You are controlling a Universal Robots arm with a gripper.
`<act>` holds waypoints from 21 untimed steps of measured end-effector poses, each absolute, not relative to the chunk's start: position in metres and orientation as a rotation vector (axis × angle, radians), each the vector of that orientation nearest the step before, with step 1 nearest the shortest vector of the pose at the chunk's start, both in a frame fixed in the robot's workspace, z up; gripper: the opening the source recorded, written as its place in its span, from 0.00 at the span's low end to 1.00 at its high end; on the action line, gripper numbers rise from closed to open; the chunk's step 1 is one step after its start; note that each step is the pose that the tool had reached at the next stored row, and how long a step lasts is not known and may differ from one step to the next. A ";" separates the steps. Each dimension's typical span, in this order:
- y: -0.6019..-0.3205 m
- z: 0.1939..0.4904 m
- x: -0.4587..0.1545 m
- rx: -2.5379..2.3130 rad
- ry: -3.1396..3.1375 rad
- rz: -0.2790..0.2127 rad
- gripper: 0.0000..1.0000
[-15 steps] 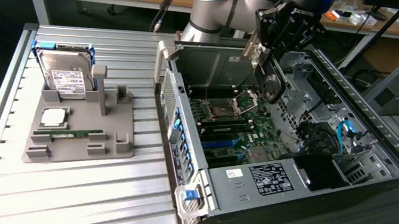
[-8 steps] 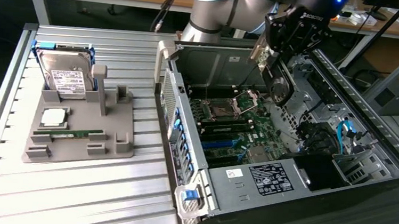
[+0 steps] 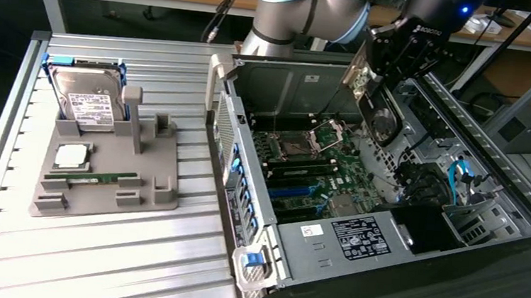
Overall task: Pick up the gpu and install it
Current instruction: 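Pick up the gpu and move the gpu toward the slot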
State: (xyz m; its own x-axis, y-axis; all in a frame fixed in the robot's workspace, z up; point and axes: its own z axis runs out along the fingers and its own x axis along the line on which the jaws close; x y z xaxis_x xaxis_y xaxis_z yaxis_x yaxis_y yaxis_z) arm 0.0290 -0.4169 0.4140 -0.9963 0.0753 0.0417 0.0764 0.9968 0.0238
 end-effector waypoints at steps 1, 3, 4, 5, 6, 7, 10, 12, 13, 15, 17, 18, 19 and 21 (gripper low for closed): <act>-0.417 0.413 0.031 -0.118 -3.098 -0.039 0.27; -0.418 0.411 0.034 -0.118 -3.097 -0.039 0.27; -0.419 0.409 0.035 -0.118 -3.097 -0.039 0.27; -0.420 0.407 0.036 -0.117 -3.097 -0.039 0.27; -0.420 0.405 0.036 -0.117 -3.096 -0.039 0.27; -0.421 0.404 0.036 -0.117 -3.096 -0.039 0.27; -0.423 0.400 0.037 -0.116 -3.096 -0.039 0.27; -0.423 0.397 0.038 -0.116 -3.096 -0.039 0.27; -0.423 0.396 0.038 -0.115 -3.096 -0.039 0.27; -0.424 0.393 0.040 -0.115 -3.095 -0.039 0.27; -0.425 0.391 0.041 -0.114 -3.094 -0.039 0.27; -0.425 0.389 0.043 -0.114 -3.093 -0.039 0.27; -0.425 0.388 0.043 -0.113 -3.093 -0.039 0.27; -0.426 0.385 0.045 -0.113 -3.092 -0.039 0.27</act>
